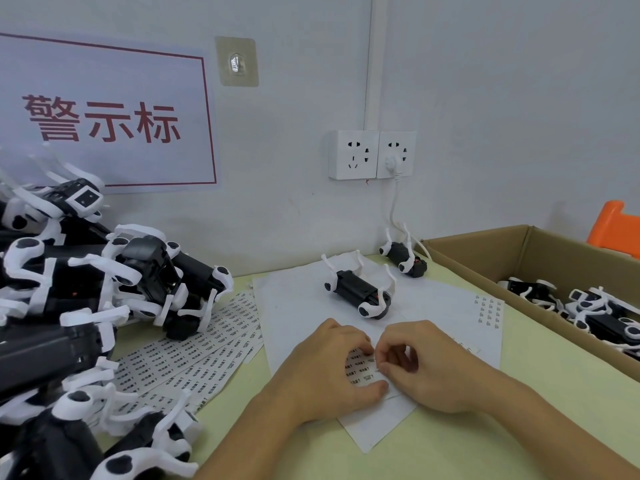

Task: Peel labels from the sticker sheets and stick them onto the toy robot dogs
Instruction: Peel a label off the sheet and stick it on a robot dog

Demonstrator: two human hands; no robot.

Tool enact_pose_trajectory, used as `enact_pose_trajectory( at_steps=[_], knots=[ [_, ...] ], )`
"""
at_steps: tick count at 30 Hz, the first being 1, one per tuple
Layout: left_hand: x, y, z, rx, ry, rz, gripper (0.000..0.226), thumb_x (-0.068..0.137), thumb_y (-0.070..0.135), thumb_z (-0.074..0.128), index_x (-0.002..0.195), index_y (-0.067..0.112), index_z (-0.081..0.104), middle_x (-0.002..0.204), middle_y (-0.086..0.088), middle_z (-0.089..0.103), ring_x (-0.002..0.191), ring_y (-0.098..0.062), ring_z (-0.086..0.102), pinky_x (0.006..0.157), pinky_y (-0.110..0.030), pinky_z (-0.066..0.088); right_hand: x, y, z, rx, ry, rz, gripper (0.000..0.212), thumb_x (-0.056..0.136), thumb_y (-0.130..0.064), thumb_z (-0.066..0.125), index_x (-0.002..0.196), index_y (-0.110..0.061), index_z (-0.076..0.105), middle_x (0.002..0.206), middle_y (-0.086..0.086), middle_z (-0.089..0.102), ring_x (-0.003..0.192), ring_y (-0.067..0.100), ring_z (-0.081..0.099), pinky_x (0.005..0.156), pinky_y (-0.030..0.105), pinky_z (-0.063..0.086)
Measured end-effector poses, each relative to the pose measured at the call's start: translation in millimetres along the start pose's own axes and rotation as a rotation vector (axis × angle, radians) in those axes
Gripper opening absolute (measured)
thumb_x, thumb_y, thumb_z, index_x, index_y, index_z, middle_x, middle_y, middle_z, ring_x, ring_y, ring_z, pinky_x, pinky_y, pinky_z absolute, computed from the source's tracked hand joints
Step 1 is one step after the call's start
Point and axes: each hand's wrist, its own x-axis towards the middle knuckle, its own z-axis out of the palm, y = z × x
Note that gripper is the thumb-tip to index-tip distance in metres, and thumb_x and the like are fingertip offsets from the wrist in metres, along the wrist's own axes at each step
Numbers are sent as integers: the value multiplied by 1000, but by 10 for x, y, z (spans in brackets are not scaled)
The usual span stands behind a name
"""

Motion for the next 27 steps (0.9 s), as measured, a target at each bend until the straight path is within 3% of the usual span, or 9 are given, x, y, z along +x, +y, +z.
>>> enact_pose_trajectory(
  at_steps=[9, 13, 15, 18, 21, 25, 27],
  knots=[
    [-2, 1, 12, -8, -5, -17, 46, 81, 55, 70, 121, 34, 61, 125, 26, 56, 118, 8, 37, 101, -24, 42, 5, 24, -89, 100, -24, 90, 20, 86, -17, 74, 73, -33, 72, 69, -18, 68, 63, 0, 55, 62, 13, 42],
    [3, -1, 0, -19, -16, -39, 46, 82, 56, 68, 123, 35, 60, 126, 26, 55, 118, 9, 37, 103, -24, 41, 17, 96, -136, 102, 67, 202, 19, 91, -20, 69, 80, -31, 78, 77, -14, 75, 70, 5, 66, 67, 19, 51],
    [0, -6, 1, -39, -17, -75, 49, 82, 57, 68, 126, 38, 56, 123, 27, 51, 117, 10, 40, 103, -23, 41, 26, 144, -135, 20, 136, 252, 22, 93, -20, 65, 81, -34, 75, 78, -11, 74, 72, 7, 64, 68, 18, 51],
    [-8, 7, 6, -40, -43, -99, 55, 80, 63, 68, 127, 41, 51, 121, 29, 42, 116, 10, 40, 102, -23, 41, 14, 194, -148, -224, 135, 343, 10, 99, -30, 55, 99, -36, 63, 102, -13, 63, 88, 4, 57, 75, 15, 43],
    [0, 36, 11, 21, -81, -56, 65, 77, 70, 68, 129, 38, 48, 124, 31, 40, 118, 10, 31, 100, -23, 39, 11, 238, -196, -385, 96, 559, 32, 100, -46, 46, 115, -22, 60, 111, -5, 59, 100, 16, 57, 84, 30, 48],
    [6, 36, 6, 35, -76, -42, 68, 76, 73, 67, 130, 36, 48, 126, 30, 42, 119, 7, 29, 102, -25, 39, 32, 204, -244, -187, 109, 678, 35, 95, -50, 55, 101, -18, 68, 95, -2, 66, 81, 10, 62, 68, 24, 48],
    [1, 32, 8, 27, -76, -47, 70, 75, 74, 66, 131, 37, 47, 127, 31, 41, 120, 8, 29, 103, -25, 39, 34, 206, -264, -95, 125, 679, 42, 95, -44, 58, 85, -5, 69, 82, 11, 67, 65, 18, 56, 61, 27, 40]
  ],
)
